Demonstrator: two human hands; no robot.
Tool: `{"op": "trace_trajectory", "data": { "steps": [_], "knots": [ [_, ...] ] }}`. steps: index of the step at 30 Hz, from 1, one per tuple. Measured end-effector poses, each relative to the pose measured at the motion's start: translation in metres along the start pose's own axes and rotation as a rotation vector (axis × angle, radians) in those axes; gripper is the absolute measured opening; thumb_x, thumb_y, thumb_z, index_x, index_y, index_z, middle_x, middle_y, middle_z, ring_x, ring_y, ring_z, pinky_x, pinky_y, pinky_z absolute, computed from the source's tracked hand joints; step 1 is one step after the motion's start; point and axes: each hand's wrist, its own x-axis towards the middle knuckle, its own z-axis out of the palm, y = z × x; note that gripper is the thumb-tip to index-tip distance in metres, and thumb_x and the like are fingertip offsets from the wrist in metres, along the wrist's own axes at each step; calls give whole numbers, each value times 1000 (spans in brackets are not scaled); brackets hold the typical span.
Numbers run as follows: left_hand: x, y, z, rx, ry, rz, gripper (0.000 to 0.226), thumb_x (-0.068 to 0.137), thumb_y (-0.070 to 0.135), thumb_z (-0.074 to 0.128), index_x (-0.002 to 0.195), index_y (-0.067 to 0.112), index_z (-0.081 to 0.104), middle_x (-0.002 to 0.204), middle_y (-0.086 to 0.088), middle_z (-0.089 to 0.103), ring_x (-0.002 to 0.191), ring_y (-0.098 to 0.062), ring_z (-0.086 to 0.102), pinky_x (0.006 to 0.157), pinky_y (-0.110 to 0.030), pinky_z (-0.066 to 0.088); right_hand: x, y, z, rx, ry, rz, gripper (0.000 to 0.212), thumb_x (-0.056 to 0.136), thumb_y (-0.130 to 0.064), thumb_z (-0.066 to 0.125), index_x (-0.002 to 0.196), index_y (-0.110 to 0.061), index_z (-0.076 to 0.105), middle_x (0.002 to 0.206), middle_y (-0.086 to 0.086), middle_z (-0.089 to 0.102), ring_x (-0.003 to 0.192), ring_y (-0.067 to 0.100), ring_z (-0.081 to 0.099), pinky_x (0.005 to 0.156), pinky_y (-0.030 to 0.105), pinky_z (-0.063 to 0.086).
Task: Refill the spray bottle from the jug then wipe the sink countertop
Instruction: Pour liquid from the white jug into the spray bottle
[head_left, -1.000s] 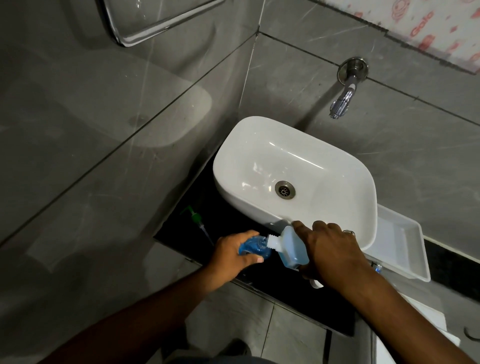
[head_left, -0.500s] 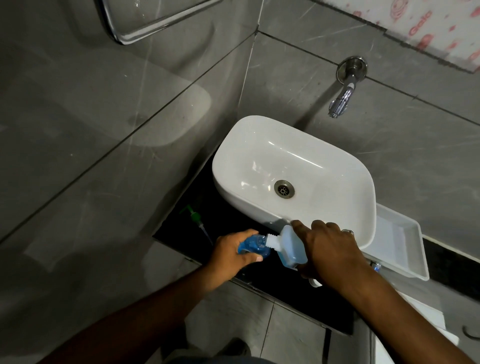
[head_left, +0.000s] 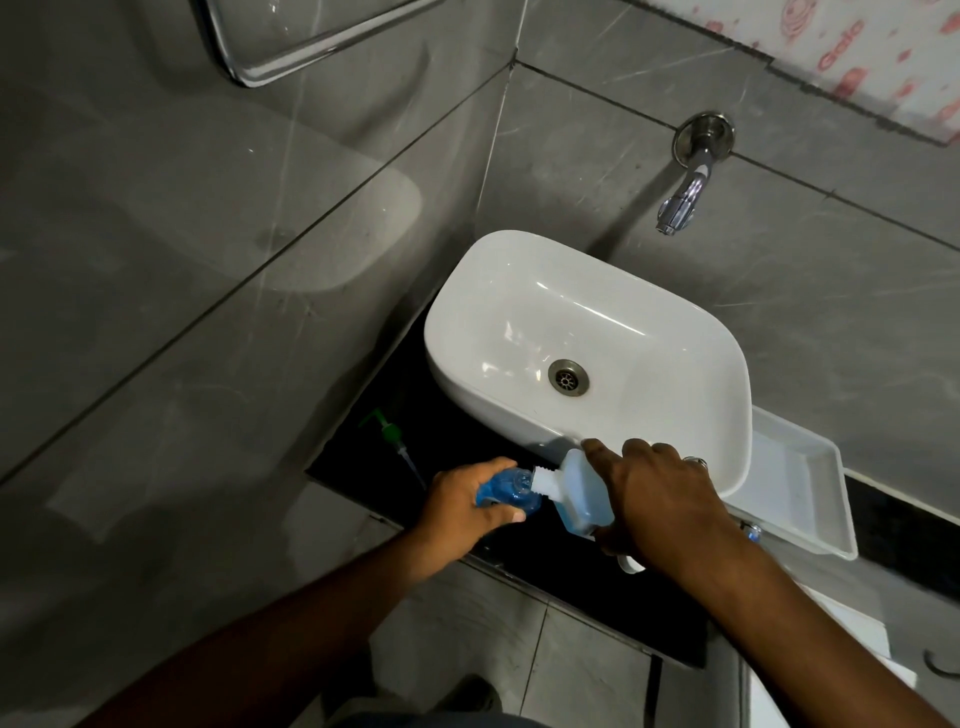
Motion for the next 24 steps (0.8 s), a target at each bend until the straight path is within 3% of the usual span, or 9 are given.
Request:
{"op": "trace_trajectory", "data": {
  "steps": [24],
  "knots": [
    [1,-1,0,0,-3,18,59,72,11,79,127,14,57,116,-6,68,105,-16,65,95,-35,53,0,-2,-4,-21,-30,9,93,71,-45,73,146,-27,20,120,6,52,110,28,52,89,41,44]
  ]
}}
